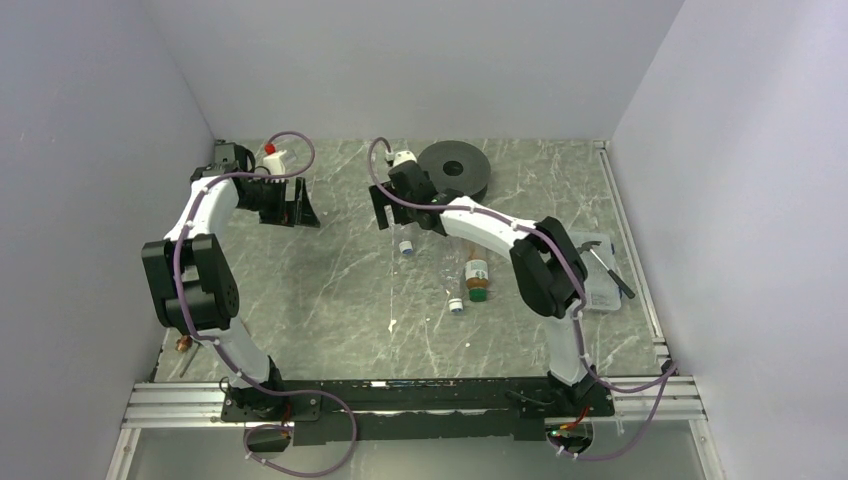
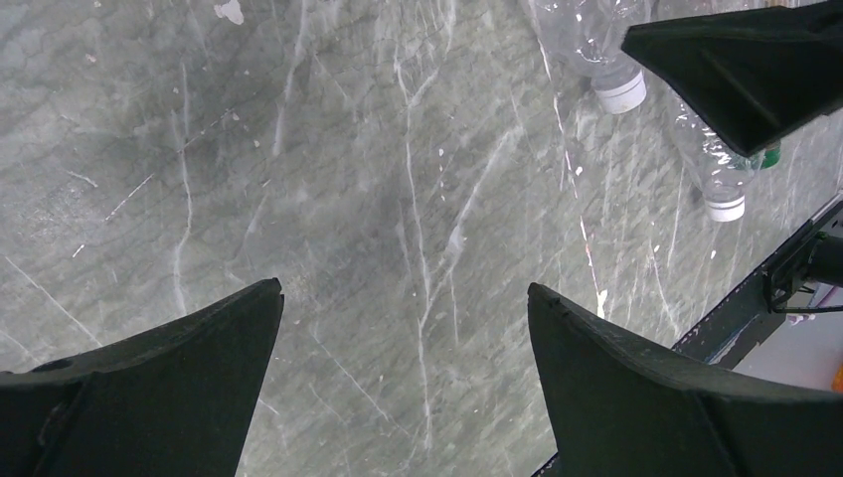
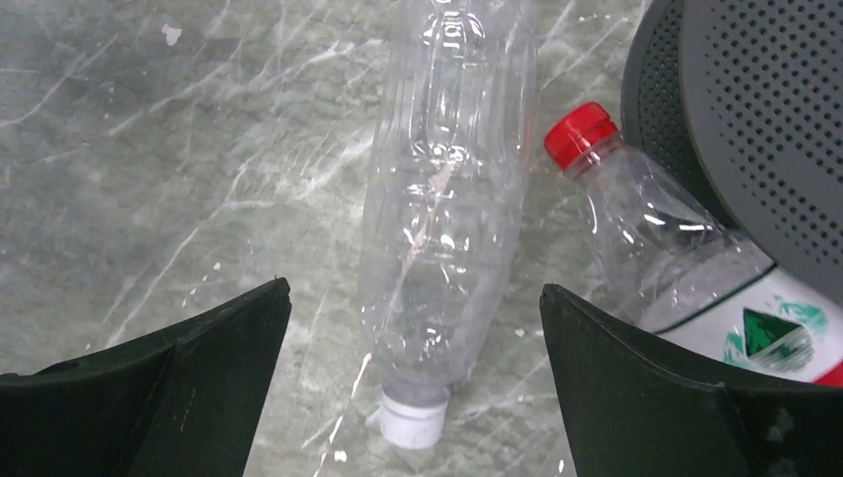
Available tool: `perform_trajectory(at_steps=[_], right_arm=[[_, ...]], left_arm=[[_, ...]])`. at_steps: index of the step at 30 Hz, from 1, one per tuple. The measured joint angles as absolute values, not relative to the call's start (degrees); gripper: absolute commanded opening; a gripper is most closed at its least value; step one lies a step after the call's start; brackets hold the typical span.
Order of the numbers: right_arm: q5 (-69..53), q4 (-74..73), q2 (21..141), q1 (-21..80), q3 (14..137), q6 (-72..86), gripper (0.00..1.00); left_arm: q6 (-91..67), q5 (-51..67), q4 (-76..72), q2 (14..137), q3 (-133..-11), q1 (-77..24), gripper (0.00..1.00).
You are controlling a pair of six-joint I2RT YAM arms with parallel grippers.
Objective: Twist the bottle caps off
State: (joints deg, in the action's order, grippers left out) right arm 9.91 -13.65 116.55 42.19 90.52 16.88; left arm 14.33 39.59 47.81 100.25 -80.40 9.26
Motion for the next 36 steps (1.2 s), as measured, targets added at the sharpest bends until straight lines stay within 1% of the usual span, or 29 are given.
perform_trajectory(at_steps=[6, 12, 14, 16, 19, 23, 27, 28, 30, 33, 36], right_arm=[[10.57, -13.39, 121.86, 42.57, 93.6, 15.92, 1.0], [11.94, -12.71, 123.9, 43.07, 92.16, 15.55, 1.0], [12.36, -11.6, 123.87, 43.64, 91.15, 15.51, 0.98], [13.06, -10.68, 123.87, 44.42, 90.17, 15.44, 0.92], [14.04, -9.78, 123.87, 46.09, 88.68, 15.42, 0.75], [15.62, -9.85, 124.27, 47.64, 88.44, 16.25, 0.61], [17.47, -9.85, 124.53, 47.81, 88.44, 16.84, 0.39], [17.87, -9.82, 124.53, 47.72, 88.44, 16.95, 0.36], [18.24, -9.78, 124.49, 47.55, 88.31, 17.21, 0.33], [17.89, -9.23, 123.44, 47.42, 86.76, 17.02, 0.33], [15.25, -9.85, 119.66, 47.29, 83.0, 16.45, 0.33]], left_arm=[[14.37, 39.66, 48.05, 100.25, -80.47, 9.26, 0.99], [14.55, 39.66, 48.38, 100.25, -81.56, 9.26, 0.99], [14.59, 39.66, 48.47, 100.25, -81.89, 9.26, 0.99], [14.63, 39.66, 48.58, 100.25, -82.02, 9.26, 0.99], [14.96, 39.66, 49.06, 100.25, -82.35, 9.26, 0.99], [15.9, 39.66, 50.59, 100.22, -83.61, 9.26, 0.99], [18.44, 39.68, 53.17, 99.29, -86.0, 9.26, 0.99], [19.42, 39.75, 53.95, 98.83, -86.7, 9.26, 0.99], [21.91, 40.29, 55.86, 97.41, -88.23, 9.28, 0.99], [25.61, 42.24, 57.84, 94.74, -89.17, 9.3, 0.99], [32.58, 45.8, 60.29, 90.35, -89.17, 9.3, 0.99]])
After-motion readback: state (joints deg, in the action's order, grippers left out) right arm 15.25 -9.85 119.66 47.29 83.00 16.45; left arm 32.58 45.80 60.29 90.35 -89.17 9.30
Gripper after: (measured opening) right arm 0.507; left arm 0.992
